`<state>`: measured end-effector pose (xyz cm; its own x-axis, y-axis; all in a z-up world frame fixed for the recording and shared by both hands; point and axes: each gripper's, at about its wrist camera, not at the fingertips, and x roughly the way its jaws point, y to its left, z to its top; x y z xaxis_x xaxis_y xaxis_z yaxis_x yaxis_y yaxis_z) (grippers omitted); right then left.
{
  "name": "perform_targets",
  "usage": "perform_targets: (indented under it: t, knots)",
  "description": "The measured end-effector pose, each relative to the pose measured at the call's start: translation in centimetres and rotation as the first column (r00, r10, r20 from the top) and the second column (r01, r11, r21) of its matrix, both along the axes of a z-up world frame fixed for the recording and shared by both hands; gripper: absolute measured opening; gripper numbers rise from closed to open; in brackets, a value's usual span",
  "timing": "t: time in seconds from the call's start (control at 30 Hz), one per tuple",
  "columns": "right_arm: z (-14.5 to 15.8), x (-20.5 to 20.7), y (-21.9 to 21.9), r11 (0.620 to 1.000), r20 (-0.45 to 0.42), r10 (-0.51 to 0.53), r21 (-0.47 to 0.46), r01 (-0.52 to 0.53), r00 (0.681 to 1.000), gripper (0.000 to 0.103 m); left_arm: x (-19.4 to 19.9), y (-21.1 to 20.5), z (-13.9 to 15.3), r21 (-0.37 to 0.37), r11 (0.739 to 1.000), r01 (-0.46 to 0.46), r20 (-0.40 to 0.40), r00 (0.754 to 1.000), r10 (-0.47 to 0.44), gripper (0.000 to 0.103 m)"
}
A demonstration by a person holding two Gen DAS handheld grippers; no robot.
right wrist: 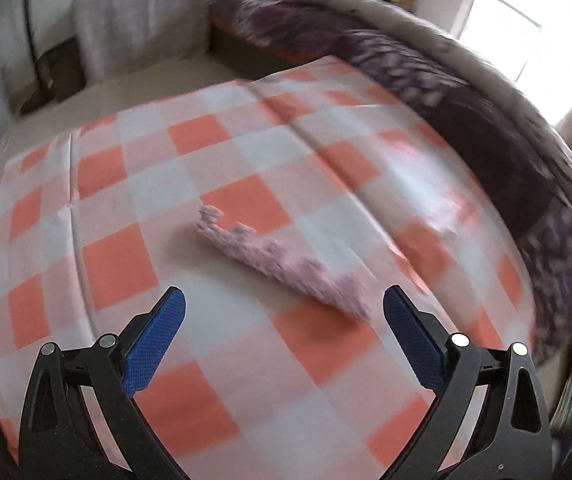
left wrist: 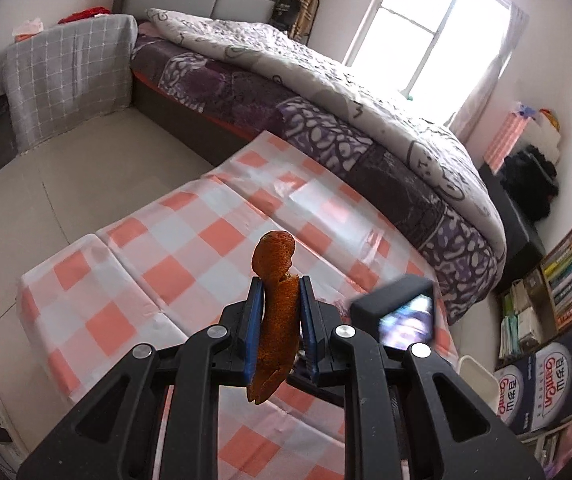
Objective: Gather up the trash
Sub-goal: 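Grasp the pink fuzzy stick with the right tool while the left tool holds the peel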
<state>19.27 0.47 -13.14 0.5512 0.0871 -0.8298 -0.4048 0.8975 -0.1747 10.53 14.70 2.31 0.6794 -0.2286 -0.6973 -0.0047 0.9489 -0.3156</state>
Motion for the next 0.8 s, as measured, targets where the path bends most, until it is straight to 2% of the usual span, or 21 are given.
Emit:
perform_targets:
  t: [0.17,0.23,0.3,0.33,0.37,0.4,0.57,0.8]
  knots:
    - [-2.7,2.7,1.8,0.999,-0.057,0.041,-0.029,-0.043,0.998,0.088,0.4,1.1,-0.6,-0.007,1.000,-0.021,-0.026,0.999,0.020,0.019]
    - [-3.1,3.1,1.5,0.999,-0.068,0.046,0.004,-0.046,0.997,0.085,0.7,1.4,-1.0,-0.015,1.000,-0.025,-0.043,0.999,0.025,0.019]
    - [-3.2,3.2,0.7,0.998,-0.103,0.034,0.060,-0.028,0.994,0.074,0.7,1.7,-1.1,-0.014,0.999,-0.030,-0.048,0.998,0.029,0.019]
    - [-3.2,3.1,0.4,0.996,-0.111,0.026,0.085,-0.017,0.993,0.060,0.7,1.8,-1.2,-0.012,0.999,-0.032,-0.049,0.998,0.031,0.019]
    - [-3.1,2.9,0.2,0.996,-0.109,0.013,0.095,-0.003,0.994,0.041,0.7,1.9,-1.2,-0.014,0.999,-0.035,-0.051,0.998,0.034,0.019]
    - [-3.0,2.6,0.0,0.995,-0.106,-0.010,0.101,0.020,0.994,0.032,0.7,2.0,-1.2,-0.018,0.999,-0.037,-0.051,0.998,0.036,0.019]
    - [-3.0,0.6,-1.2,0.979,-0.121,-0.151,0.121,0.165,0.981,0.029,0.5,2.1,-1.2,-0.016,0.999,-0.038,-0.050,0.998,0.038,0.019]
    - [-1.9,-3.2,-3.4,0.914,-0.151,-0.347,0.164,0.370,0.925,0.029,-0.1,2.4,-0.5,-0.014,0.999,-0.050,-0.018,0.999,0.050,0.019]
